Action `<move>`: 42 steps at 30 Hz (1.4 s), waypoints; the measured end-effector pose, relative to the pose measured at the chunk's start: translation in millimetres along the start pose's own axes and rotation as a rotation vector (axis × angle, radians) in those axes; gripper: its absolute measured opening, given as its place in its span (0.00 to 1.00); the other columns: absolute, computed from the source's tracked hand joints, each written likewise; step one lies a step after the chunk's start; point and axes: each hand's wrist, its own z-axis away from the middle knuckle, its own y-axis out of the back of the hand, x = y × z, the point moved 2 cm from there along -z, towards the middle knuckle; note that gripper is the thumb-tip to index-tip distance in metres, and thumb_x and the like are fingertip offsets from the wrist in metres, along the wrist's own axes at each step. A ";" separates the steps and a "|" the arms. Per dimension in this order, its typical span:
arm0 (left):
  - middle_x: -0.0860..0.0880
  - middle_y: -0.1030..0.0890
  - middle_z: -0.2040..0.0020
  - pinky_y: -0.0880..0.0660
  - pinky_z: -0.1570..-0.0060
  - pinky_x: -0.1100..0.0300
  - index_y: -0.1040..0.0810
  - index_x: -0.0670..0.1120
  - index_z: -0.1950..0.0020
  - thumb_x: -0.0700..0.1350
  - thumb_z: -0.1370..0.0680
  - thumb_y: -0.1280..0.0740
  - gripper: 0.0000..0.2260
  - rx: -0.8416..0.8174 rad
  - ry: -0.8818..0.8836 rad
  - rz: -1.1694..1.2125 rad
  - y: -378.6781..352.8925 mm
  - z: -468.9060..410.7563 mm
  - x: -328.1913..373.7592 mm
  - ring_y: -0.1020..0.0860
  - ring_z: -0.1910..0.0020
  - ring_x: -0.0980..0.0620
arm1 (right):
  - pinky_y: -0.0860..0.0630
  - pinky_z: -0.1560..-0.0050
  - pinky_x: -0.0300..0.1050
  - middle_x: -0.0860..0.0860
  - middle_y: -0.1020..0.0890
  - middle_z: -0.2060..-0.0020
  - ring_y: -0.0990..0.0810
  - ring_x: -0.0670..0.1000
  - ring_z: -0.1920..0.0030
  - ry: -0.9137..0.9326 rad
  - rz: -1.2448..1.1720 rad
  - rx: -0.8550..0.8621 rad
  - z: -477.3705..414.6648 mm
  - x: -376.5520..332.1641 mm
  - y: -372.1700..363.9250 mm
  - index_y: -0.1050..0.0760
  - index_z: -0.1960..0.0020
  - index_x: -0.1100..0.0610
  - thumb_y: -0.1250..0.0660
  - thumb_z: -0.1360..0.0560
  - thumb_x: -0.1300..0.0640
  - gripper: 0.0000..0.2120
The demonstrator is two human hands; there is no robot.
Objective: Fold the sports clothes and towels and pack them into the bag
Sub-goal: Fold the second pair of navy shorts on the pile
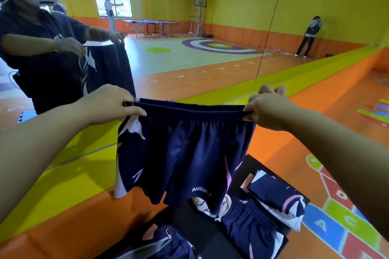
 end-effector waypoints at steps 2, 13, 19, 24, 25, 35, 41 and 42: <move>0.49 0.20 0.67 0.27 0.61 0.58 0.18 0.46 0.63 0.78 0.39 0.43 0.35 0.003 -0.009 0.044 1.7 -0.2 -1.1 0.23 0.64 0.53 | 0.49 0.52 0.49 0.47 0.25 0.51 0.43 0.51 0.47 -0.023 0.006 -0.056 -3.5 -2.0 -1.5 0.21 0.48 0.47 0.39 0.22 0.44 0.11; 0.51 0.19 0.64 0.28 0.61 0.58 0.16 0.50 0.53 0.54 0.33 0.25 0.13 0.015 0.092 0.092 16.9 -3.3 -4.7 0.24 0.63 0.58 | 0.34 0.45 0.59 0.55 0.31 0.43 0.37 0.59 0.40 -0.045 0.084 -0.087 -14.8 -15.0 -6.1 0.25 0.40 0.50 0.43 0.21 0.43 0.16; 0.55 0.20 0.70 0.27 0.64 0.58 0.18 0.54 0.63 0.68 0.40 0.28 0.19 -0.017 0.150 0.069 25.1 0.3 -15.3 0.24 0.67 0.63 | 0.30 0.57 0.48 0.58 0.23 0.48 0.28 0.57 0.53 -0.145 -0.296 0.075 -21.5 0.6 6.8 0.26 0.45 0.59 0.42 0.19 0.54 0.10; 0.51 0.19 0.67 0.26 0.60 0.53 0.19 0.51 0.64 0.66 0.40 0.29 0.19 0.102 0.171 0.189 33.6 3.6 -12.5 0.22 0.63 0.52 | 0.28 0.62 0.49 0.56 0.21 0.55 0.22 0.57 0.59 -0.193 -0.639 0.166 -19.9 8.1 17.7 0.26 0.51 0.59 0.41 0.20 0.52 0.10; 0.50 0.19 0.66 0.26 0.59 0.52 0.20 0.49 0.63 0.62 0.38 0.28 0.17 0.141 0.174 0.245 34.2 3.4 -10.5 0.22 0.63 0.49 | 0.25 0.63 0.48 0.56 0.21 0.57 0.21 0.56 0.61 -0.206 -0.726 0.189 -19.4 10.1 18.1 0.26 0.53 0.59 0.40 0.20 0.52 0.11; 0.52 0.16 0.63 0.23 0.61 0.66 0.23 0.49 0.52 0.43 0.28 0.28 0.07 0.321 0.257 0.734 32.1 -0.6 -8.9 0.18 0.63 0.57 | 0.20 0.63 0.40 0.48 0.19 0.69 0.18 0.45 0.65 -0.080 -1.497 0.287 -6.8 23.6 17.1 0.29 0.61 0.58 0.33 0.26 0.66 0.08; 0.48 0.17 0.57 0.23 0.51 0.56 0.20 0.50 0.47 0.48 0.31 0.25 0.14 0.285 0.321 0.671 27.3 -4.8 -0.2 0.18 0.56 0.49 | 0.22 0.62 0.34 0.51 0.20 0.58 0.21 0.47 0.60 -0.224 -1.345 0.335 -9.6 20.6 5.0 0.25 0.50 0.54 0.30 0.28 0.65 0.10; 0.48 0.16 0.58 0.22 0.51 0.55 0.20 0.48 0.50 0.48 0.31 0.24 0.13 0.272 0.335 0.687 25.3 -5.6 2.1 0.17 0.57 0.49 | 0.23 0.64 0.34 0.51 0.20 0.60 0.21 0.47 0.61 -0.276 -1.347 0.340 -9.8 18.8 3.8 0.24 0.53 0.55 0.29 0.28 0.64 0.07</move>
